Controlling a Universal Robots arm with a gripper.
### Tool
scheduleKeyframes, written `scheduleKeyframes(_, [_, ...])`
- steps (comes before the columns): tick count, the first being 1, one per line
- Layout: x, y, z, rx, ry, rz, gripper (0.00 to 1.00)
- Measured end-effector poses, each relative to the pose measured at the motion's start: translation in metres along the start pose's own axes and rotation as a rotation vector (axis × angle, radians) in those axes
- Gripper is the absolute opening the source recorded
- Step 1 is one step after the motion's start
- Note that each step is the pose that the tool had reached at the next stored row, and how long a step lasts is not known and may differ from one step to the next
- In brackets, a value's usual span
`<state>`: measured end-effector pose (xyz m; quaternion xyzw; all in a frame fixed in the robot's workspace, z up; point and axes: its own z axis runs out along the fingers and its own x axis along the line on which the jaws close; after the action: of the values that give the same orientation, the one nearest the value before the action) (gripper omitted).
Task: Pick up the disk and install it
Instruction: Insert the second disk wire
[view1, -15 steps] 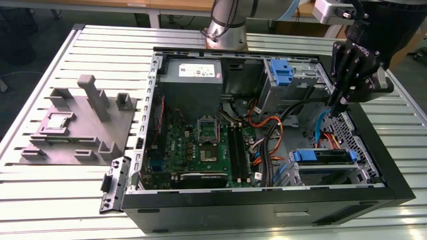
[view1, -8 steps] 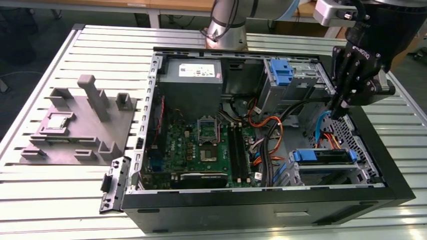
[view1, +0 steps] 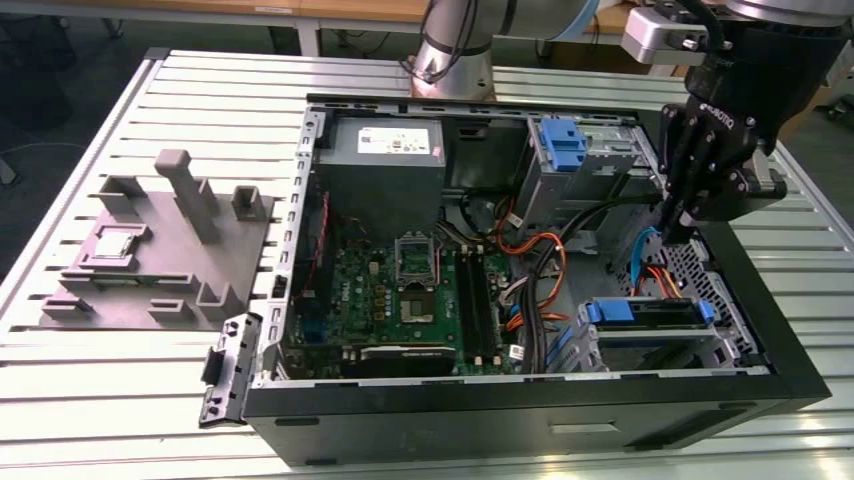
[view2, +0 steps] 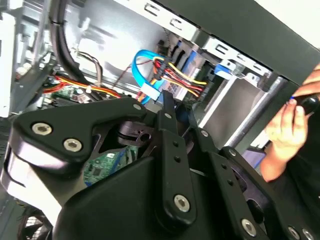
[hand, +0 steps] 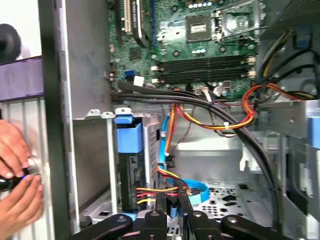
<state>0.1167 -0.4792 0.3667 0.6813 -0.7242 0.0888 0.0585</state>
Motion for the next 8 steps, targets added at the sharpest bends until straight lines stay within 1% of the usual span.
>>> scheduleKeyframes(2, [0.0,0.0001,0.0003,0.001,0.0165,0.0,0.24])
scheduleKeyframes(3, [0.0,0.0001,0.0004,0.0014,0.0223,-0.001,0.22])
scheduleKeyframes(4, [0.0,0.0,0.0004,0.0017,0.0264,-0.001,0.22])
scheduleKeyframes(5, [-0.0001,0.0001,0.0006,0.0019,0.0295,-0.001,0.16])
scheduleKeyframes(8, [-0.0002,0.0001,0.0009,0.0024,0.0371,-0.001,0.16])
